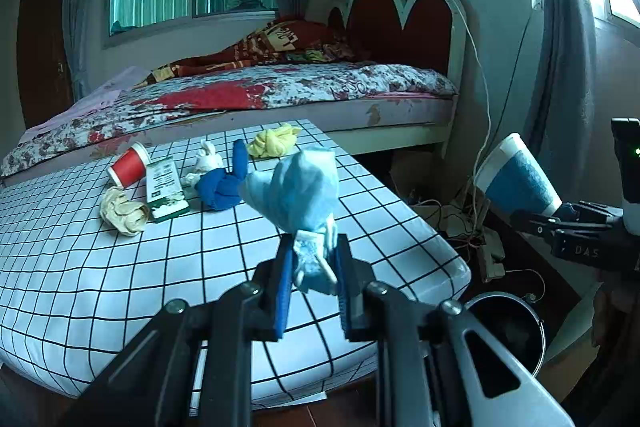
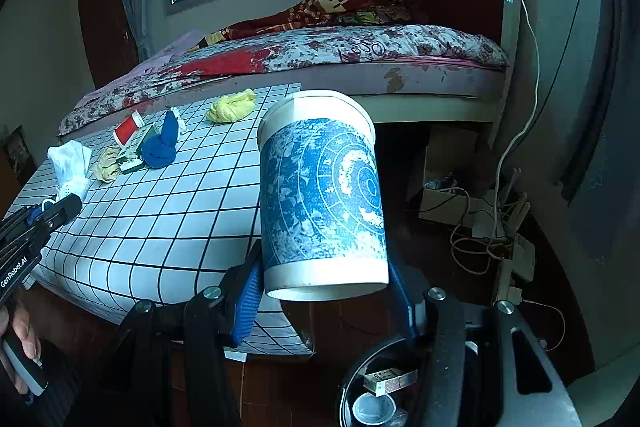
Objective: Collect trash
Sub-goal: 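Carry the light blue tissue and blue cup with both tools over the black bin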
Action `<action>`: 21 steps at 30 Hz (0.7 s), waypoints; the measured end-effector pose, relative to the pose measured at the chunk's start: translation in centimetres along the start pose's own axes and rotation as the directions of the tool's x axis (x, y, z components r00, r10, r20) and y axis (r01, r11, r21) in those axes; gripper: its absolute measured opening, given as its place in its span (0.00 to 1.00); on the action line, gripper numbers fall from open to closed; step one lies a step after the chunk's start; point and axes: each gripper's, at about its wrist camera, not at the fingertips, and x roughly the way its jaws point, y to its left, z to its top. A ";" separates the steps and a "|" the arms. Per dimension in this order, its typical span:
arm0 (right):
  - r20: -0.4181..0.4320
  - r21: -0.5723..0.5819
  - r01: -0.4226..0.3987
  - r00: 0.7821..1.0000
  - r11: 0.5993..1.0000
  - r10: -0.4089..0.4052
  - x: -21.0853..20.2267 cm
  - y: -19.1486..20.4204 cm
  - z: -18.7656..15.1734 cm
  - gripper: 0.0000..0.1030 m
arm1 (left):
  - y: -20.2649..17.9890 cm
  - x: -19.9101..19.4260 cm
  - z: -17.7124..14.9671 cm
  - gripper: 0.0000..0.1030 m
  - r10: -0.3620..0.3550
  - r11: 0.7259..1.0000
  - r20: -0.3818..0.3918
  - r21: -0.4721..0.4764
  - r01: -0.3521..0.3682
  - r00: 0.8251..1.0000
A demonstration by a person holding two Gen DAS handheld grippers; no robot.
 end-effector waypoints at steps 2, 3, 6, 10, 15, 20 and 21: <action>-0.001 0.009 0.012 1.000 1.000 -0.012 -0.4 -0.9 -0.4 0.55 | -1.0 0.1 0.1 0.20 -0.020 1.000 0.000 0.013 0.020 1.000; -0.003 0.012 0.018 1.000 1.000 -0.018 -0.5 -1.3 -0.5 0.55 | -1.5 0.2 0.2 0.20 -0.026 1.000 0.000 0.017 0.026 1.000; -0.006 0.021 0.038 0.999 0.999 -0.038 -1.2 -2.5 -1.2 0.55 | -3.0 0.4 0.2 0.20 -0.050 0.998 -0.003 0.029 0.050 0.999; -0.011 0.029 0.066 0.998 0.997 -0.065 -2.1 -4.0 -2.0 0.55 | -4.7 0.8 0.1 0.20 -0.085 0.995 -0.008 0.047 0.085 0.996; -0.024 0.048 0.098 0.995 0.994 -0.097 -3.0 -6.1 -3.3 0.55 | -7.4 1.1 -0.1 0.20 -0.136 0.988 -0.018 0.075 0.137 0.991; -0.041 0.064 0.129 0.991 0.990 -0.127 -3.8 -8.1 -4.8 0.55 | -10.3 1.4 -0.4 0.20 -0.190 0.975 -0.035 0.110 0.193 0.981; -0.044 0.066 0.132 0.991 0.989 -0.129 -3.9 -8.4 -5.0 0.55 | -10.8 1.4 -0.5 0.20 -0.199 0.972 -0.039 0.116 0.203 0.979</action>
